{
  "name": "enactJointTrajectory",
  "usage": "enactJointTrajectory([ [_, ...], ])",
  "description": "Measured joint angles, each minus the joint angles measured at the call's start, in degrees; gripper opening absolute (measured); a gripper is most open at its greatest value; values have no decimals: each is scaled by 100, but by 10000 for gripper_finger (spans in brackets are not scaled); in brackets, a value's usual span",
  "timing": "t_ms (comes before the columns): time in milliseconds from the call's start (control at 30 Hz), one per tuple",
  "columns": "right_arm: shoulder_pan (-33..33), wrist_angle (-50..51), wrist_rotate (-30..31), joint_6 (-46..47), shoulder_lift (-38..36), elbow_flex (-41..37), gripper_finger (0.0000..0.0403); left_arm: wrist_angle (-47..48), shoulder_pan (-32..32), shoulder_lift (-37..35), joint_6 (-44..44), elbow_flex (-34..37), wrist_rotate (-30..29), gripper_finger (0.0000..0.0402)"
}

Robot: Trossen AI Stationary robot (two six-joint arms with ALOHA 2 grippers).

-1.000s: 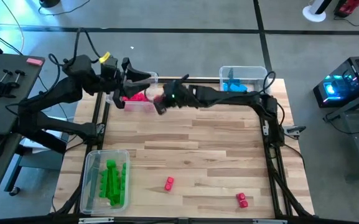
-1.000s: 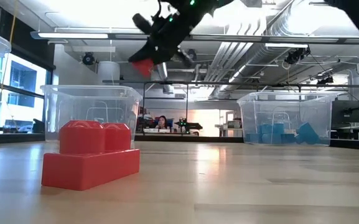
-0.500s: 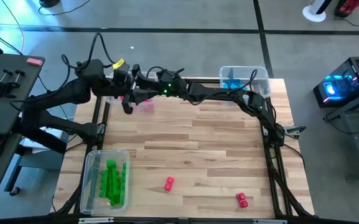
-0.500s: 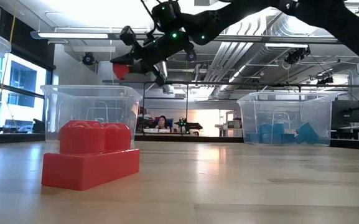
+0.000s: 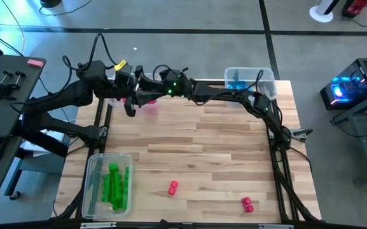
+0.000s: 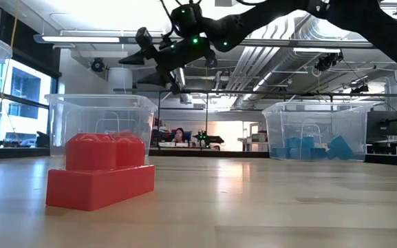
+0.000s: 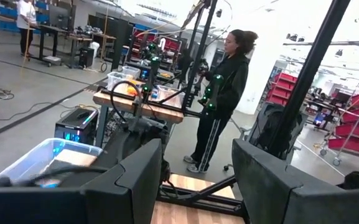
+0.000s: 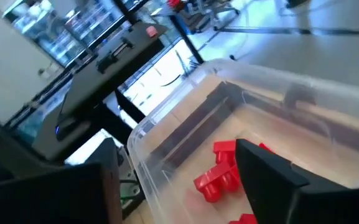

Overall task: Sort blocks
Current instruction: Put the red game piece into the top left transparent bin

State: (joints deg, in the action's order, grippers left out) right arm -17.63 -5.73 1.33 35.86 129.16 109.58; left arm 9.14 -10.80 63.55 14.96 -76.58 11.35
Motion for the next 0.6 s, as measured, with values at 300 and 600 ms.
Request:
enactJointTrajectory([
  [300, -531, 1401, -1205, -1172, -656, -2, 209, 102, 109, -104, -18, 2, 8, 184],
  [600, -342, 5303, -1290, -3217, -2037, -856, 209, 117, 109, -153, -255, 2, 0, 184],
])
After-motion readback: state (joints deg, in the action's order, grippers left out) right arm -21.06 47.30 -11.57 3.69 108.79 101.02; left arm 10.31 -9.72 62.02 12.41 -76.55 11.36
